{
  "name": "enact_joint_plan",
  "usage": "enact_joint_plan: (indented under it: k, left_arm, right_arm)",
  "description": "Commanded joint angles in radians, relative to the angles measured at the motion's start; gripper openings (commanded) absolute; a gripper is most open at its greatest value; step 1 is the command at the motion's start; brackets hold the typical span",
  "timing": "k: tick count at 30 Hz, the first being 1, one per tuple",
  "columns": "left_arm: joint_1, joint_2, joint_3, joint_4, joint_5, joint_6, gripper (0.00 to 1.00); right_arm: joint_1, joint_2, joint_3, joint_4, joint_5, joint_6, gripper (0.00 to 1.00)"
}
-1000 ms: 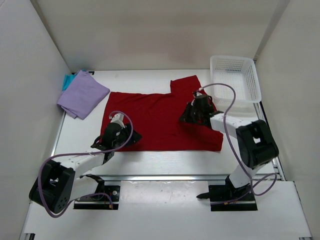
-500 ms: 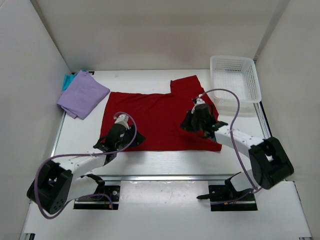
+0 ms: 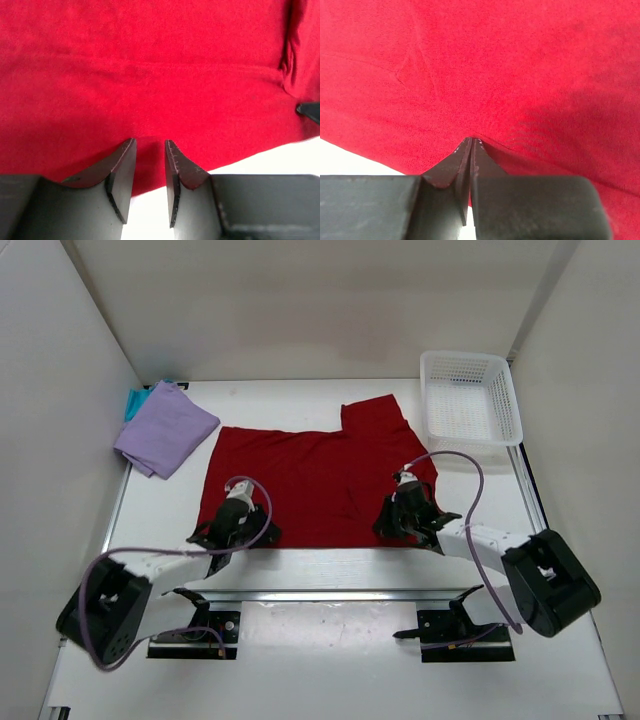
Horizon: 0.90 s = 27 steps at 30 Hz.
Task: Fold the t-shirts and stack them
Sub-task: Fold the flattened tshirt in 1/3 of the way
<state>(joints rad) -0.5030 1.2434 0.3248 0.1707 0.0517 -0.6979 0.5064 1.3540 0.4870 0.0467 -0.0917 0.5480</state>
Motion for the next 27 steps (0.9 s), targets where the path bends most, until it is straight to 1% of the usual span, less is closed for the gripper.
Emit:
enact_joint_plan:
  k: [1,3,5,6,7,9,11,12,13,14,15,16,17,18,19,20,21,22,24,25,26,27]
  left_arm:
    - [-0.031,-0.155,-0.144,-0.082,-0.016,-0.031,0.4]
    - [-0.064,-0.252,-0.245,-0.088,-0.016,-0.092,0.4]
    - [-0.094,-0.372,-0.288,-0.118,-0.015,-0.138,0.4]
    - [-0.098,-0.396,-0.306,-0.143,-0.013,-0.155,0.4]
    - [-0.103,-0.447,-0.303,-0.161,-0.012,-0.164,0.4]
    - [-0.101,-0.516,-0.278,-0.241,0.005,-0.169,0.41]
    - [-0.06,-0.562,-0.213,-0.281,0.007,-0.138,0.43]
    - [-0.014,-0.564,-0.151,-0.301,0.013,-0.091,0.45]
    - [0.013,-0.527,-0.056,-0.309,0.026,-0.042,0.46]
    - [0.065,-0.462,-0.009,-0.312,0.034,-0.016,0.46]
    - [0.113,-0.37,0.082,-0.306,0.04,0.038,0.46]
    - [0.136,-0.319,0.18,-0.306,0.048,0.075,0.43]
    - [0.182,-0.212,0.259,-0.298,0.06,0.095,0.41]
    - [0.226,-0.109,0.301,-0.283,0.075,0.103,0.41]
    - [0.245,-0.061,0.371,-0.263,0.065,0.103,0.39]
    - [0.273,0.027,0.435,-0.252,0.051,0.113,0.39]
    - [0.297,0.113,0.472,-0.264,0.006,0.116,0.38]
    - [0.325,0.157,0.549,-0.289,-0.003,0.113,0.35]
    - [0.389,0.314,0.688,-0.315,-0.021,0.127,0.35]
    - [0.415,0.383,0.727,-0.338,-0.048,0.142,0.36]
    - [0.429,0.414,0.797,-0.374,-0.05,0.159,0.37]
    - [0.448,0.483,0.859,-0.393,-0.073,0.173,0.37]
  right_arm:
    - [0.046,-0.045,-0.103,-0.113,0.027,0.003,0.0]
    - [0.079,-0.117,-0.178,-0.133,0.021,0.047,0.0]
    - [0.101,-0.164,-0.197,-0.152,0.015,0.073,0.0]
    - [0.104,-0.2,-0.194,-0.156,0.012,0.081,0.0]
    - [0.104,-0.219,-0.189,-0.168,0.0,0.084,0.0]
    - [0.104,-0.251,-0.142,-0.188,0.0,0.082,0.04]
    - [0.092,-0.269,-0.075,-0.212,-0.002,0.073,0.13]
    - [0.081,-0.28,-0.033,-0.214,0.0,0.061,0.16]
    - [0.08,-0.276,0.011,-0.209,-0.002,0.046,0.2]
    - [0.07,-0.27,0.031,-0.193,-0.003,0.035,0.22]
    - [0.051,-0.232,0.073,-0.174,-0.009,0.02,0.22]
    - [0.038,-0.187,0.126,-0.165,-0.031,-0.005,0.22]
    - [0.023,-0.118,0.149,-0.15,-0.058,-0.028,0.21]
    - [0.018,-0.084,0.209,-0.148,-0.059,-0.058,0.2]
    - [0.014,-0.025,0.272,-0.148,-0.059,-0.078,0.2]
    - [0.009,0.041,0.297,-0.159,-0.078,-0.089,0.18]
    - [0.0,0.062,0.346,-0.151,-0.094,-0.103,0.16]
    - [-0.005,0.094,0.375,-0.142,-0.098,-0.108,0.17]
    - [-0.014,0.143,0.406,-0.105,-0.118,-0.111,0.18]
    - [-0.034,0.158,0.421,-0.084,-0.137,-0.109,0.19]
    - [-0.046,0.178,0.426,-0.074,-0.144,-0.112,0.19]
    - [-0.045,0.195,0.439,-0.07,-0.163,-0.114,0.18]
